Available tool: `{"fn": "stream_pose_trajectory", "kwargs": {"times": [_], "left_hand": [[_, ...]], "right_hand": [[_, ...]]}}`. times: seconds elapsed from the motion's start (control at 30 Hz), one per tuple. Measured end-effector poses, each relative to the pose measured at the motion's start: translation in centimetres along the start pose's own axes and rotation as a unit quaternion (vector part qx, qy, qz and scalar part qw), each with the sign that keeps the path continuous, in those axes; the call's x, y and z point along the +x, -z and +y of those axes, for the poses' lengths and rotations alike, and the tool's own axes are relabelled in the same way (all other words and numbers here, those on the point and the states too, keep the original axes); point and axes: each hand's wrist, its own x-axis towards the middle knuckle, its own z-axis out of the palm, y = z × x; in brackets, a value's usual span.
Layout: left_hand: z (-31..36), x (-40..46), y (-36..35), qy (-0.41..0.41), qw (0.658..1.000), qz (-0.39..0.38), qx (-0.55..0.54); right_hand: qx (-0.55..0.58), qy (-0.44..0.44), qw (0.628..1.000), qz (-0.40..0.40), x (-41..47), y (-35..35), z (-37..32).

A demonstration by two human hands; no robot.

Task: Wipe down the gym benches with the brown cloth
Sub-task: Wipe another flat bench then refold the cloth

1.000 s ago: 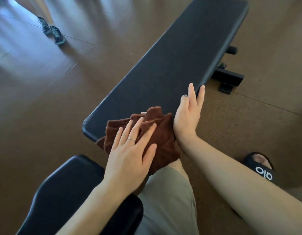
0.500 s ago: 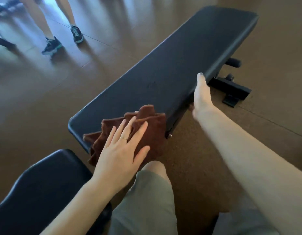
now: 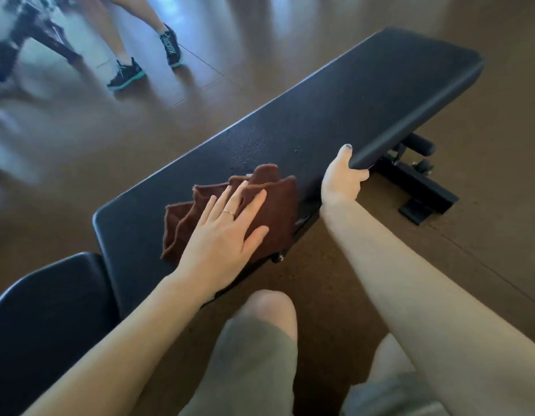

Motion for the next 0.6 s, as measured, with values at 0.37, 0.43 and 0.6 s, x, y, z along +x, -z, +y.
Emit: {"fn": "stream_pose_trajectory", "kwargs": {"times": [0.37, 0.43, 0.6], "left_hand": [[1.1, 6.6, 0.6, -0.001, 0.998, -0.002, -0.069], [1.5, 10.4, 0.7, 0.006, 0.998, 0.000, -0.067], [1.5, 8.1, 0.7, 0.010, 0.998, -0.001, -0.065]], "right_hand": [[0.074, 0.010, 0.995, 0.071, 2.4, -0.8, -0.8], [0.075, 0.022, 0.994, 0.073, 2.6, -0.7, -0.8], [0.049, 0.053, 0.996, 0.042, 2.9, 0.1, -0.5]]}}
